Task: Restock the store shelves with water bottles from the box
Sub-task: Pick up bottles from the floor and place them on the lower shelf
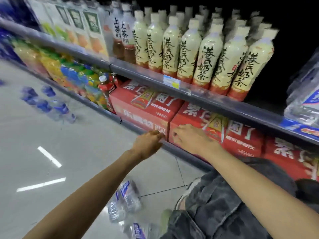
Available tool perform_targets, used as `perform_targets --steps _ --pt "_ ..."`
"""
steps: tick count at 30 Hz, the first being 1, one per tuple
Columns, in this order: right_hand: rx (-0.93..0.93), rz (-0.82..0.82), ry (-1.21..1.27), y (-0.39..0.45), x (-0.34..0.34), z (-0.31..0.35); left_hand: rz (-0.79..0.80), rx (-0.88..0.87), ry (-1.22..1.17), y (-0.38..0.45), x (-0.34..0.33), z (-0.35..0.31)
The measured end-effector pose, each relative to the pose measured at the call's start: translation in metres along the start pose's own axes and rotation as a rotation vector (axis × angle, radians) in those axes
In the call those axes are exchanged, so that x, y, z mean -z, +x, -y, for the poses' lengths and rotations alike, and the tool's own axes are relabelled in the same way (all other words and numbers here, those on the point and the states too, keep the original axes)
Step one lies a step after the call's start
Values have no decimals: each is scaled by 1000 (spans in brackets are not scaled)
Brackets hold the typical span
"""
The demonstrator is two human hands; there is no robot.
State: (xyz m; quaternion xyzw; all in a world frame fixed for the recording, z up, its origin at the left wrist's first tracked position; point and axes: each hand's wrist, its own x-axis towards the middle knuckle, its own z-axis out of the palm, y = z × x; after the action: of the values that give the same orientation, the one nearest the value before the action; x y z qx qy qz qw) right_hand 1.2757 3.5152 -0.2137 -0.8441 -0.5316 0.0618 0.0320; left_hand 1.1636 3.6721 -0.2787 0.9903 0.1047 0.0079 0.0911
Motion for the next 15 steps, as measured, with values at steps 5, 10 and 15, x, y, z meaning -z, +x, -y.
perform_targets --steps 5,10,15 --pt "77 222 5 28 -65 47 108 166 -61 -55 -50 54" --pt "102 390 18 43 -127 81 171 317 -139 -102 -94 89" --pt "102 568 10 58 -182 107 222 475 -216 -140 -137 117"
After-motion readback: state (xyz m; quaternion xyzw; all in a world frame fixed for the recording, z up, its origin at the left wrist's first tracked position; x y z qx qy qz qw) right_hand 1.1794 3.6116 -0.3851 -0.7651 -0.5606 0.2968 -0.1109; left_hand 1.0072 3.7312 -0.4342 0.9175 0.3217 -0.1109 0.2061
